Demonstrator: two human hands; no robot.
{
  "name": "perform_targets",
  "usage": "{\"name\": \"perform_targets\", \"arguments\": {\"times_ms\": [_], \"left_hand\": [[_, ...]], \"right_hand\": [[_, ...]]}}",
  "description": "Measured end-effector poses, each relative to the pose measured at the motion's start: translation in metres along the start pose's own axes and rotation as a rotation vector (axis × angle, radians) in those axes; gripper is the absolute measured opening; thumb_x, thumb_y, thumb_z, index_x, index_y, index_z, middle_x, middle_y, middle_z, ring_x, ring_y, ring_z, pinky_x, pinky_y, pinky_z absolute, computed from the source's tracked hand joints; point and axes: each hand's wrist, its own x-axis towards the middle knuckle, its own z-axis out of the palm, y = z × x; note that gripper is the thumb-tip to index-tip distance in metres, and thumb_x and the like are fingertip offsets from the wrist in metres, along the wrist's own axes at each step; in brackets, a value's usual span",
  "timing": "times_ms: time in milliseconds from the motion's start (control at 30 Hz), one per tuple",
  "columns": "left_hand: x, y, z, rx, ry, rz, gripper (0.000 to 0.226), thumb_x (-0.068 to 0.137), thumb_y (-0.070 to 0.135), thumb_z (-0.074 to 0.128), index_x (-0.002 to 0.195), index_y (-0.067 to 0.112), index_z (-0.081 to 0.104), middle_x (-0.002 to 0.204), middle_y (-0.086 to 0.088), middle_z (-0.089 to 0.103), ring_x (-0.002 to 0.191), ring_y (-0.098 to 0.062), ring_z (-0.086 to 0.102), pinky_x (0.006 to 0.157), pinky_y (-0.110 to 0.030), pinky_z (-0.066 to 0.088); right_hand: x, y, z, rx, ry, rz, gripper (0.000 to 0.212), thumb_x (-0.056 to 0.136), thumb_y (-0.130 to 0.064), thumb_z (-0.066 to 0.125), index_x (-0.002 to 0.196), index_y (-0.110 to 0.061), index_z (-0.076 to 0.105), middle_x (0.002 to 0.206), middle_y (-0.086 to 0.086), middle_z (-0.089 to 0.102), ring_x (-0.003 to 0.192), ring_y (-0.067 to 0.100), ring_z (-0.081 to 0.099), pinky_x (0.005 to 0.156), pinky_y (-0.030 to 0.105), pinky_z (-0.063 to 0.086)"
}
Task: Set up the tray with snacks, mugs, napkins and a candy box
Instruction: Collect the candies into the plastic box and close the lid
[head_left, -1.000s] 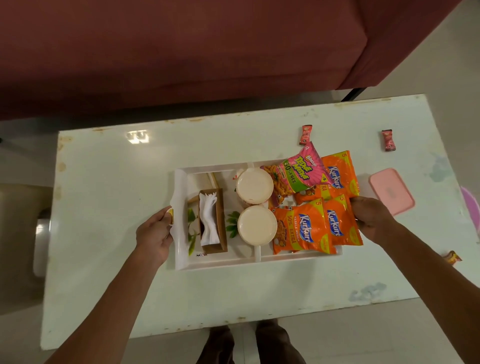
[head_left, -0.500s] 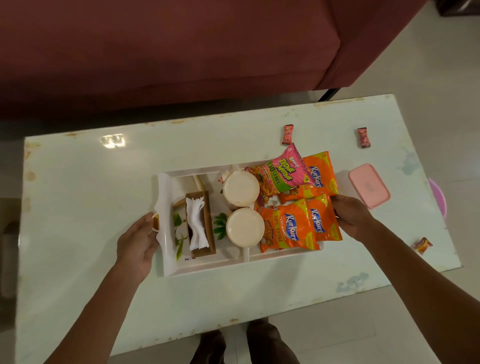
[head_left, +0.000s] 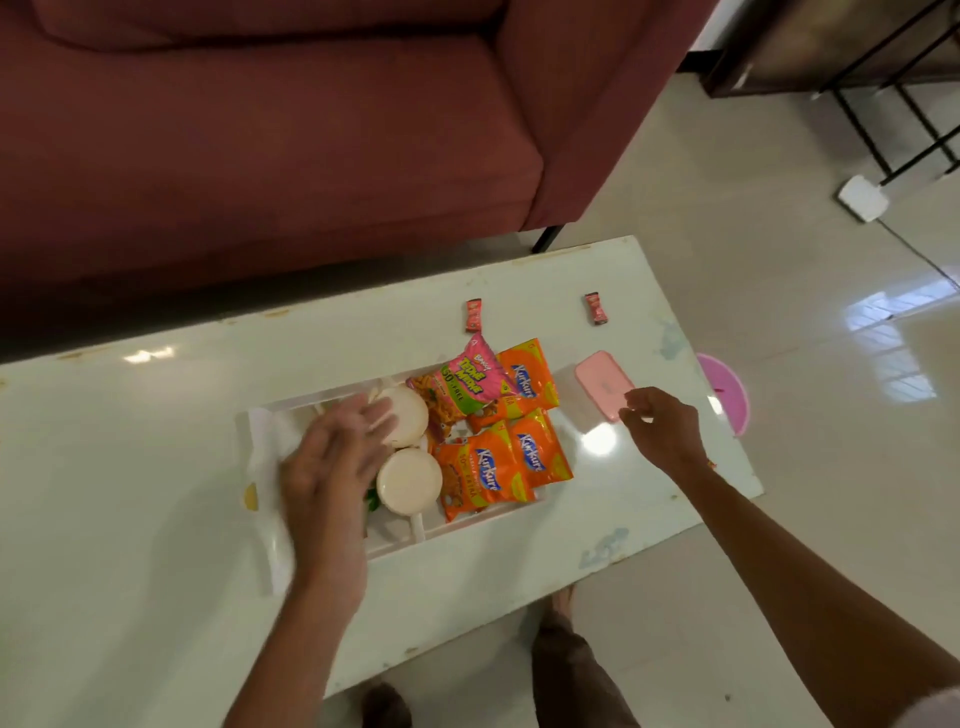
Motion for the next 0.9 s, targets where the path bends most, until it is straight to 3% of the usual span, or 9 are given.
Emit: {"name": "perform_targets", "arguments": {"times_ms": [133, 233, 333, 467, 567, 700, 800, 900], "left_hand": [[-0.010, -0.033, 0.089, 0.025, -0.264, -0.173, 0.043, 0.084, 0.044, 0.059, 0.119, 0.019, 0.067, 0.118, -0.002, 0.075, 0.112, -0.019, 0.070, 0.093, -0.035, 0.053], [-0.007, -0.074, 0.140, -0.011, -0.245, -0.313, 0.043, 0.090, 0.045, 0.054, 0.126, 0.023, 0.064, 0.123, 0.001, 0.073, 0.116, -0.016, 0.068, 0.098, -0.037, 0.052], [0.004, -0.112, 0.181, -0.074, -0.159, -0.424, 0.034, 0.101, 0.041, 0.048, 0.127, 0.026, 0.062, 0.125, 0.003, 0.072, 0.114, -0.013, 0.068, 0.094, -0.033, 0.053], [0.018, -0.148, 0.216, -0.078, 0.020, -0.491, 0.028, 0.104, 0.034, 0.048, 0.124, 0.023, 0.062, 0.124, -0.001, 0.072, 0.111, -0.016, 0.070, 0.091, -0.033, 0.055], [0.024, -0.159, 0.229, 0.007, 0.090, -0.462, 0.019, 0.103, 0.023, 0.052, 0.117, 0.022, 0.064, 0.122, -0.002, 0.072, 0.110, -0.018, 0.070, 0.088, -0.031, 0.056], [0.021, -0.158, 0.238, 0.099, 0.123, -0.369, 0.016, 0.101, 0.018, 0.056, 0.113, 0.023, 0.065, 0.125, -0.005, 0.070, 0.112, -0.019, 0.069, 0.088, -0.026, 0.055], [0.019, -0.139, 0.246, 0.099, 0.089, -0.300, 0.030, 0.095, 0.027, 0.062, 0.125, 0.026, 0.061, 0.131, -0.004, 0.067, 0.115, -0.018, 0.067, 0.094, -0.027, 0.053], [0.016, -0.103, 0.257, -0.042, -0.100, -0.340, 0.059, 0.083, 0.048, 0.070, 0.138, 0.031, 0.055, 0.129, 0.000, 0.069, 0.118, -0.019, 0.066, 0.094, -0.034, 0.052]], "right_hand": [[0.034, 0.020, 0.001, -0.135, -0.059, -0.044, 0.063, 0.081, -0.030, 0.076, 0.133, -0.004, 0.052, 0.132, 0.019, 0.057, 0.122, 0.035, 0.050, 0.102, 0.041, 0.038], [0.060, 0.026, 0.015, -0.248, -0.087, -0.102, 0.097, 0.069, -0.051, 0.079, 0.146, -0.013, 0.034, 0.146, 0.017, 0.040, 0.130, 0.038, 0.037, 0.097, 0.050, 0.044], [0.081, 0.030, 0.033, -0.312, -0.110, -0.160, 0.115, 0.061, -0.062, 0.079, 0.152, -0.025, 0.019, 0.152, 0.014, 0.027, 0.134, 0.040, 0.031, 0.096, 0.055, 0.046], [0.101, 0.044, 0.049, -0.333, -0.183, -0.220, 0.112, 0.064, -0.054, 0.080, 0.152, -0.032, 0.014, 0.153, 0.012, 0.026, 0.131, 0.040, 0.036, 0.093, 0.054, 0.048], [0.101, 0.052, 0.050, -0.227, -0.205, -0.261, 0.101, 0.070, -0.043, 0.079, 0.151, -0.029, 0.020, 0.145, 0.009, 0.039, 0.122, 0.036, 0.047, 0.088, 0.050, 0.053], [0.095, 0.049, 0.020, 0.000, -0.205, -0.229, 0.095, 0.069, -0.047, 0.075, 0.148, -0.030, 0.025, 0.141, 0.004, 0.046, 0.121, 0.030, 0.049, 0.086, 0.041, 0.050], [0.085, 0.030, -0.027, 0.264, -0.217, -0.184, 0.086, 0.064, -0.054, 0.076, 0.137, -0.032, 0.036, 0.132, -0.008, 0.054, 0.112, 0.020, 0.057, 0.084, 0.030, 0.051], [0.065, 0.000, -0.084, 0.377, -0.331, -0.229, 0.075, 0.064, -0.068, 0.067, 0.128, -0.037, 0.045, 0.122, -0.022, 0.056, 0.104, 0.007, 0.060, 0.076, 0.019, 0.050]]}}
